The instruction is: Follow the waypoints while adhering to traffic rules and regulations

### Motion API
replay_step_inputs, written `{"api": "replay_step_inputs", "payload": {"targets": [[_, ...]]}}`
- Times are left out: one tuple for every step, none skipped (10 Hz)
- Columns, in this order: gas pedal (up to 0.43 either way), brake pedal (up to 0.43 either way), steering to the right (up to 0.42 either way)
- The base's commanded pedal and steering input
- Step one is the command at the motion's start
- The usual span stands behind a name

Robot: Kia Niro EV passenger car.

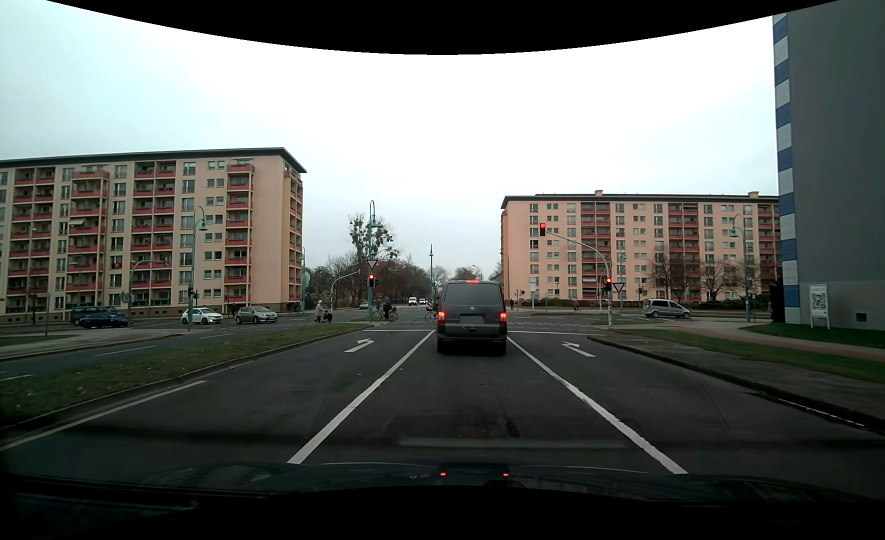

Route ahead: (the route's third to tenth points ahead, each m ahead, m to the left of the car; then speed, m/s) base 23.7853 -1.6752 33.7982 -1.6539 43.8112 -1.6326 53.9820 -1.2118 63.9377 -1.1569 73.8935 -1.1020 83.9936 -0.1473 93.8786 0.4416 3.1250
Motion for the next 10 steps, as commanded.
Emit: {"api": "replay_step_inputs", "payload": {"targets": [[0.0, 0.012, 0.001], [0.0, 0.006, 0.001], [0.0, 0.012, -0.001], [0.0, 0.043, -0.004], [0.0, 0.061, -0.006], [0.0, 0.085, -0.006], [0.0, 0.11, -0.006], [0.0, 0.134, -0.006], [0.0, 0.146, -0.006], [0.0, 0.159, -0.007]]}}
